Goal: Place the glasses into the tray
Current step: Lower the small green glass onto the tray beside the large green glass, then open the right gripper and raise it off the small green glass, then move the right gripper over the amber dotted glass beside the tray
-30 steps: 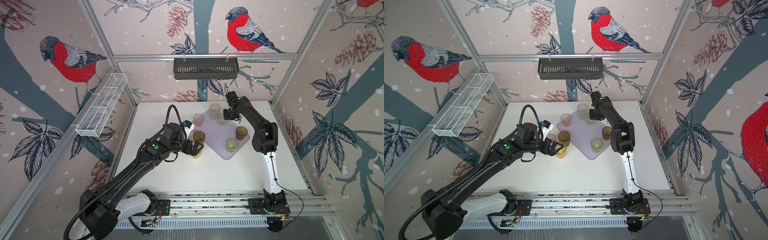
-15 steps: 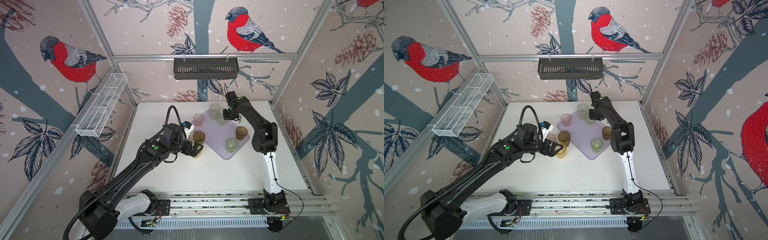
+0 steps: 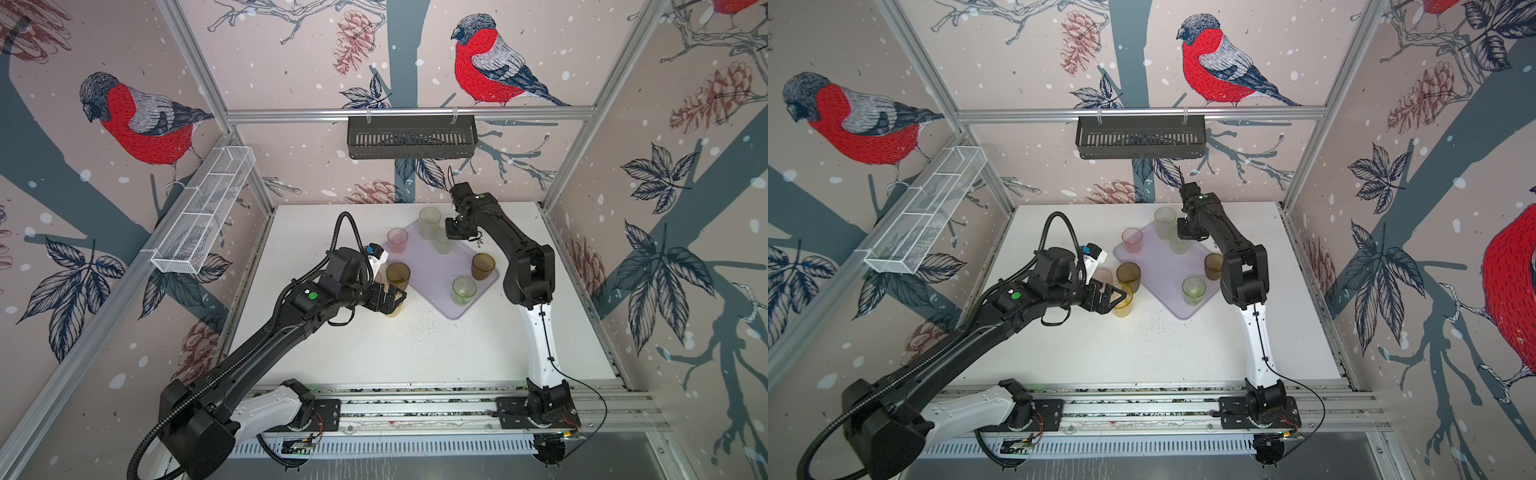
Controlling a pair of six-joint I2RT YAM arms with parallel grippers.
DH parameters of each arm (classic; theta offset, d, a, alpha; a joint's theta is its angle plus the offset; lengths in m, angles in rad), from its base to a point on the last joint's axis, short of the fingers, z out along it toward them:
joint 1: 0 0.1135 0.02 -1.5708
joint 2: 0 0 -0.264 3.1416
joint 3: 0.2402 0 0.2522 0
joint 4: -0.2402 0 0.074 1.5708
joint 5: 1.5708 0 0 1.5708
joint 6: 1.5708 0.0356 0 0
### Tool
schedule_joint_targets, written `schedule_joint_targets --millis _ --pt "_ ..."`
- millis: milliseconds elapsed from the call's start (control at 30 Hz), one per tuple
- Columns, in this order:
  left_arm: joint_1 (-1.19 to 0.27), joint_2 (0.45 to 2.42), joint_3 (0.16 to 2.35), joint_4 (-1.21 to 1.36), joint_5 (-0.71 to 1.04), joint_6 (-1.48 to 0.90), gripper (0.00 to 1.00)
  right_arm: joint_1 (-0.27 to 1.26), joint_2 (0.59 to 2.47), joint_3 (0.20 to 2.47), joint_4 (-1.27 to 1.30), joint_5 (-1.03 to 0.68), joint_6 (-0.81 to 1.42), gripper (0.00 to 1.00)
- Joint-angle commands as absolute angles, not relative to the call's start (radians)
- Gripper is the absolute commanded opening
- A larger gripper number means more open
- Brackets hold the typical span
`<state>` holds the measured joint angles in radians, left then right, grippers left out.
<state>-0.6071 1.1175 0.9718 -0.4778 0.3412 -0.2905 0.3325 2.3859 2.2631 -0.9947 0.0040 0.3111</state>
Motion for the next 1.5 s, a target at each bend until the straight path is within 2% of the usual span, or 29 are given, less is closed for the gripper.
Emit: schedule_joint_targets --millis 0,367,900,1300,1467 --pt "-0.606 1.121 0.972 -0.457 0.360 -0.289 0.99 0.333 2.400 2.294 -1.007 0.006 0.313 0.15" --pt "-0.604 1.126 0.977 -0.456 0.356 -0.288 0.99 0.334 2.390 2.322 -1.020 0.017 0.327 0.24" --pt "-0.592 1.110 0.988 -0.437 0.351 -0.320 0.99 0.361 2.247 2.310 -1.087 0.082 0.321 0.33" --pt "-0.496 1.075 0.992 -0.473 0.360 -0.359 0.99 0.460 2.103 2.220 -1.130 0.104 0.359 0.47" --pt "-0.451 1.072 0.992 -0.514 0.352 -0.358 0.99 0.519 2.082 2.207 -1.132 0.104 0.401 0.48"
